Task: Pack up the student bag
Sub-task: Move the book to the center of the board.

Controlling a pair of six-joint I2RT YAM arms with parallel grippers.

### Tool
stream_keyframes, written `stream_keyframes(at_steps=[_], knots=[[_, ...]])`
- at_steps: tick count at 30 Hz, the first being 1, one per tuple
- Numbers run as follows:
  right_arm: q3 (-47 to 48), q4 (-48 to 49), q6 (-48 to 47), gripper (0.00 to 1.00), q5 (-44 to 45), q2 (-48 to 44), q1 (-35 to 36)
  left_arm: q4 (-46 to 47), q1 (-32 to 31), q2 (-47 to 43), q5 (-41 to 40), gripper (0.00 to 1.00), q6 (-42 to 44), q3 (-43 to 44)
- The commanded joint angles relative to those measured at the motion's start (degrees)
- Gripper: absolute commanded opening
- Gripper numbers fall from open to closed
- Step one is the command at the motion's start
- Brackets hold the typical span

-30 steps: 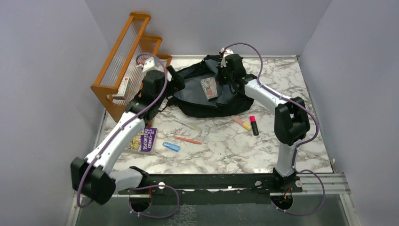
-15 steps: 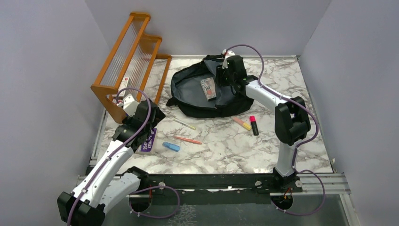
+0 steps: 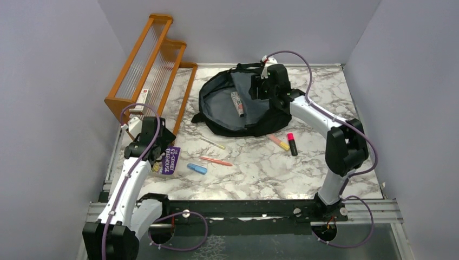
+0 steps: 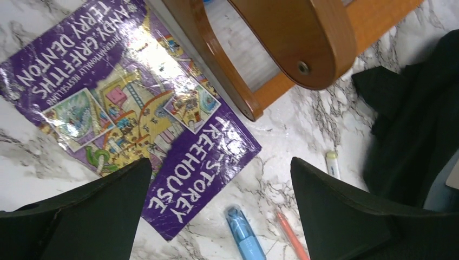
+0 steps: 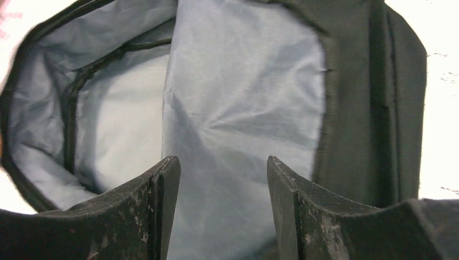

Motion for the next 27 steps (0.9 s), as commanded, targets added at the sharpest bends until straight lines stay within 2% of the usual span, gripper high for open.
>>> stream_keyframes(at_steps=[1, 9, 12, 18, 27], knots=[[-2.4, 1.8, 2.3, 0.65, 0.3, -5.7, -0.3, -0.2, 5.1, 0.0, 2.3, 0.99, 6.6, 2.6], [-4.2, 0.8, 5.0, 0.66, -5.3, -11.7, 2.1, 1.8, 17.4, 3.6, 2.6, 0.99, 14.3, 3.7], [-6.1, 1.3, 6.1, 0.67, -7.6, -12.7, 3.4, 6.1, 19.4, 2.4, 2.0, 0.99, 17.5, 1.2], [-9.1, 1.5, 7.6, 0.67, -11.0, -13.7, 5.7, 16.9, 22.4, -0.6, 6.7, 0.99, 23.1, -3.8], [-12.4, 3.5, 8.8, 0.68, -12.8, -15.5, 7.1, 29.8, 24.3, 4.8, 11.3, 0.99, 26.6, -9.6]])
